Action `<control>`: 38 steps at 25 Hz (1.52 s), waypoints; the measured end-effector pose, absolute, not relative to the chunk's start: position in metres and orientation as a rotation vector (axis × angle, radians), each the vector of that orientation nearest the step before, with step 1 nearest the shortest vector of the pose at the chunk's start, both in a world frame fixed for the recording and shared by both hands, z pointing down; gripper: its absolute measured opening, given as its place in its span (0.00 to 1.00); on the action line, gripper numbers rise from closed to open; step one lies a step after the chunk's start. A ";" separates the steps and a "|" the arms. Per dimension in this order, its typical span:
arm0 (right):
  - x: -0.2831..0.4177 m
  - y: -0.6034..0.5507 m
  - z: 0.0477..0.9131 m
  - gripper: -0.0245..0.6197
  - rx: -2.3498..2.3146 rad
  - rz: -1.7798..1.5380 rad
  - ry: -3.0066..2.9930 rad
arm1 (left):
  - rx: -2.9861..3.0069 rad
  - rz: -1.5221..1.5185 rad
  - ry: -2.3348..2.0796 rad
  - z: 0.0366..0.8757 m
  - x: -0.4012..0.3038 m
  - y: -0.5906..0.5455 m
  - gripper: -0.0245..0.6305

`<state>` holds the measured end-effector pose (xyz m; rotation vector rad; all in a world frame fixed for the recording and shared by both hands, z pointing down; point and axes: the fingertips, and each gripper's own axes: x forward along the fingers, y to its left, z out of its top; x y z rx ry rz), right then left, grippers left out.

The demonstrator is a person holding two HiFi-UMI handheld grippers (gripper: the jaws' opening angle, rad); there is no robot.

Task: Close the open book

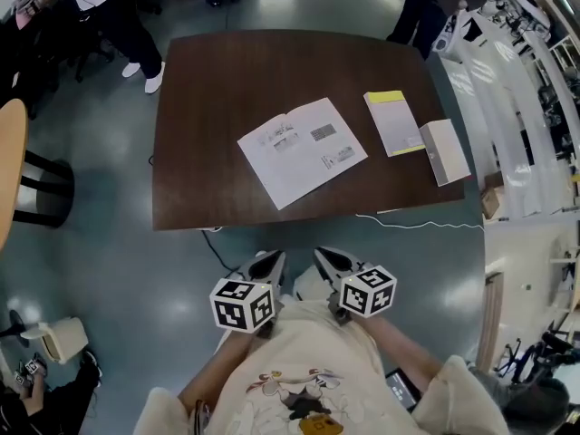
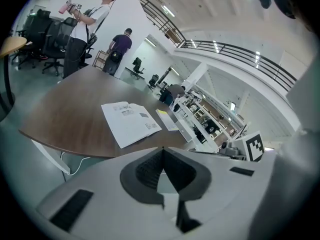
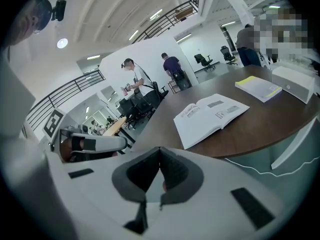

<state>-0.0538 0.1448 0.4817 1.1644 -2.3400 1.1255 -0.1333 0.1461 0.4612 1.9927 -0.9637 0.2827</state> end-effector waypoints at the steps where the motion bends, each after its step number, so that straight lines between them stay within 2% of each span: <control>1: -0.057 0.142 0.483 0.05 1.155 1.125 -2.335 | 1.987 0.279 -0.957 0.463 -0.134 0.143 0.05; 6: -0.058 0.120 0.488 0.05 1.138 1.168 -2.318 | 1.964 0.260 -0.978 0.467 -0.147 0.122 0.05; 14: -0.020 0.075 0.506 0.05 1.179 1.262 -2.276 | 1.888 0.265 -1.095 0.478 -0.164 0.089 0.05; 25: 0.060 0.007 0.545 0.06 1.217 1.588 -2.163 | 1.857 0.285 -1.082 0.489 -0.076 0.018 0.05; 29: 0.093 -0.021 0.555 0.14 1.241 1.676 -2.140 | 1.839 0.318 -1.097 0.494 -0.045 -0.007 0.05; 38: 0.127 -0.064 0.592 0.20 1.166 1.878 -2.096 | 1.796 0.387 -1.183 0.516 -0.002 -0.048 0.05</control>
